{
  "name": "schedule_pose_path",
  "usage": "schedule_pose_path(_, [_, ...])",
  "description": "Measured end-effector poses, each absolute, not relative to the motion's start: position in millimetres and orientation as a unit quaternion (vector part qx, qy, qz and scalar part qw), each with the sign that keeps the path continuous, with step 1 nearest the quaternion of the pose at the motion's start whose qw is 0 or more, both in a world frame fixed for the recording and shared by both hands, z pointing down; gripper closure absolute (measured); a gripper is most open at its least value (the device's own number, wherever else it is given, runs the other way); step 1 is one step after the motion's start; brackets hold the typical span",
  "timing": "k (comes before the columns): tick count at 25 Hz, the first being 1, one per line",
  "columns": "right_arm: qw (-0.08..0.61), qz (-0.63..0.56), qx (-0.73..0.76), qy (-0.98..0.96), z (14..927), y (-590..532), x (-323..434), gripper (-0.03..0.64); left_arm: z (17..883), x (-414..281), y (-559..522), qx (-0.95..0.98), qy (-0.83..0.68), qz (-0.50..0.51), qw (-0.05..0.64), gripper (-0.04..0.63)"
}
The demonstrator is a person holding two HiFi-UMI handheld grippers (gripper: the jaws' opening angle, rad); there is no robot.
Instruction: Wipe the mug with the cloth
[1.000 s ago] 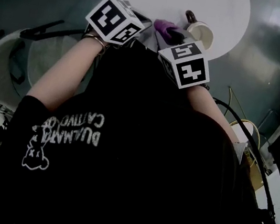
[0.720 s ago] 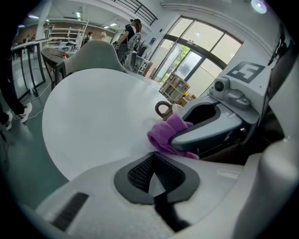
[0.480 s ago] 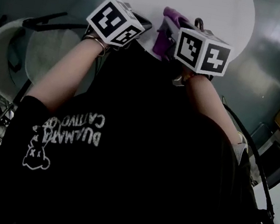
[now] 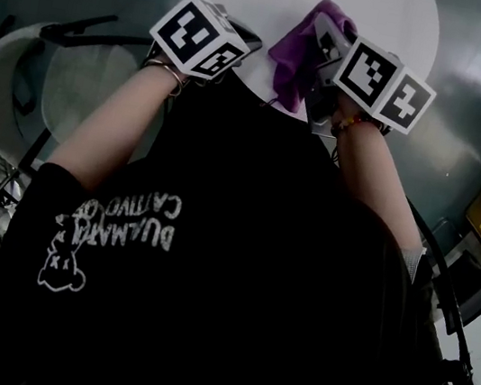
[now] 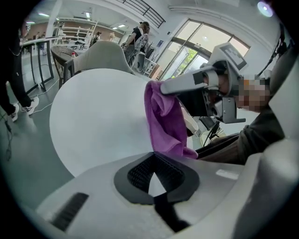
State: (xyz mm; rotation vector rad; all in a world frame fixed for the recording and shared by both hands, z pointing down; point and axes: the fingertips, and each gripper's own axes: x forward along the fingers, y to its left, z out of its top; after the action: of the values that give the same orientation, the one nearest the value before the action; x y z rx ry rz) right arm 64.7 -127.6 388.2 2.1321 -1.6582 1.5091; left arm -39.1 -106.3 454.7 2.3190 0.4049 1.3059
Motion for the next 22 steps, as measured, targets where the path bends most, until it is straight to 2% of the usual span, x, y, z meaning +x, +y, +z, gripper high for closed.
schedule_pose_path(13, [0.009,0.400,0.741,-0.539,340.3,-118.2,77.1,0.578,433.9,-26.3,-100.9,0.851,0.196,0.442,0.205,0.589])
schedule_pose_path(22, [-0.018,0.316,0.749,-0.582,269.3,-106.1,61.0,0.578,347.9,4.4,-109.4,0.916,0.178,0.320,0.165,0.589])
